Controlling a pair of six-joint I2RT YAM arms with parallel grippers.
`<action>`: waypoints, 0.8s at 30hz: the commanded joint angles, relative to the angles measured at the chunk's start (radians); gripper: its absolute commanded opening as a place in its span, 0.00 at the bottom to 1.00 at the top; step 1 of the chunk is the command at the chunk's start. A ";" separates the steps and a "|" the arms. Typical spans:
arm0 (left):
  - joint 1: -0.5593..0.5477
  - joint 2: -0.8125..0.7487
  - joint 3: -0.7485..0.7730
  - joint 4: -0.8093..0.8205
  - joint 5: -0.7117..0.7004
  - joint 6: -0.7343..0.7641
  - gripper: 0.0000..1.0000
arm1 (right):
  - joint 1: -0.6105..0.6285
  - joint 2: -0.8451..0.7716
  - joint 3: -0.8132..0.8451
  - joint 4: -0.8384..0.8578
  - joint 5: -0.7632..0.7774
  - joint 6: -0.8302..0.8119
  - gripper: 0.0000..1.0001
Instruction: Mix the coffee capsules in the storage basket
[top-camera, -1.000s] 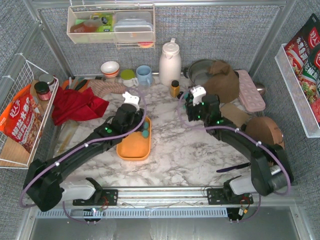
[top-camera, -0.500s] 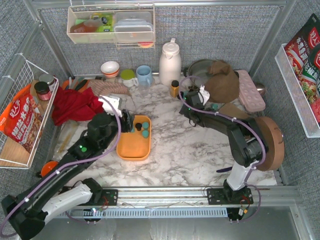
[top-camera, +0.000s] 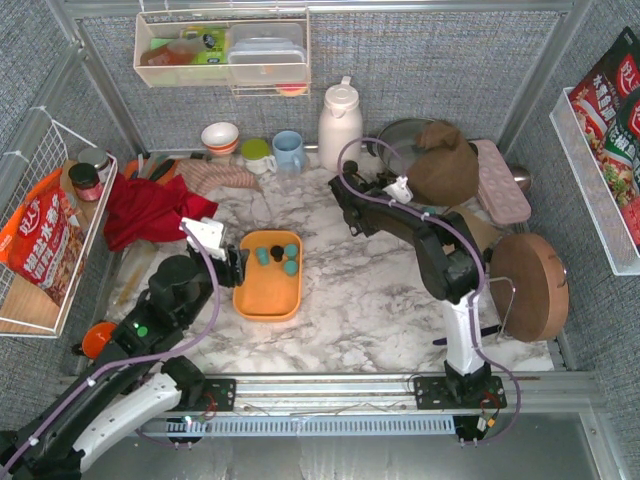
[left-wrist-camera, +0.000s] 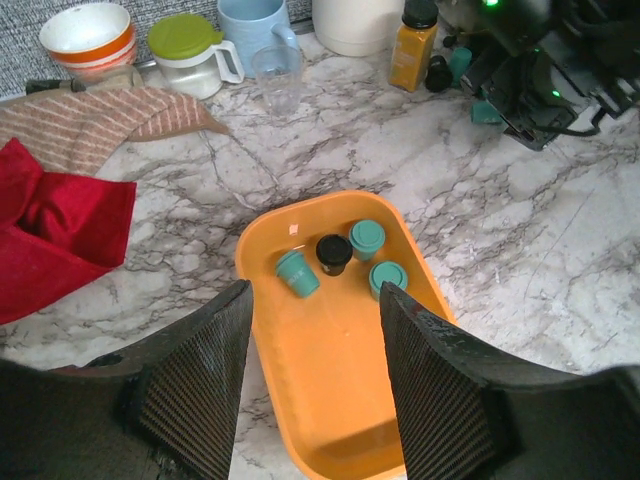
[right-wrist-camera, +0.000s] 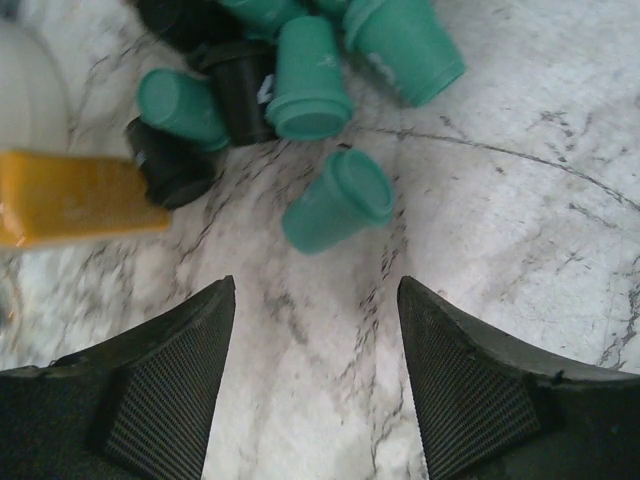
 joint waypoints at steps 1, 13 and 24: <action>0.002 -0.042 -0.026 0.039 0.021 0.050 0.63 | 0.000 0.098 0.151 -0.307 0.114 0.249 0.71; 0.002 -0.108 -0.057 0.040 0.067 0.055 0.64 | -0.037 0.215 0.258 -0.393 0.085 0.312 0.71; 0.004 -0.116 -0.059 0.037 0.051 0.057 0.64 | -0.058 0.189 0.228 -0.332 0.009 0.097 0.56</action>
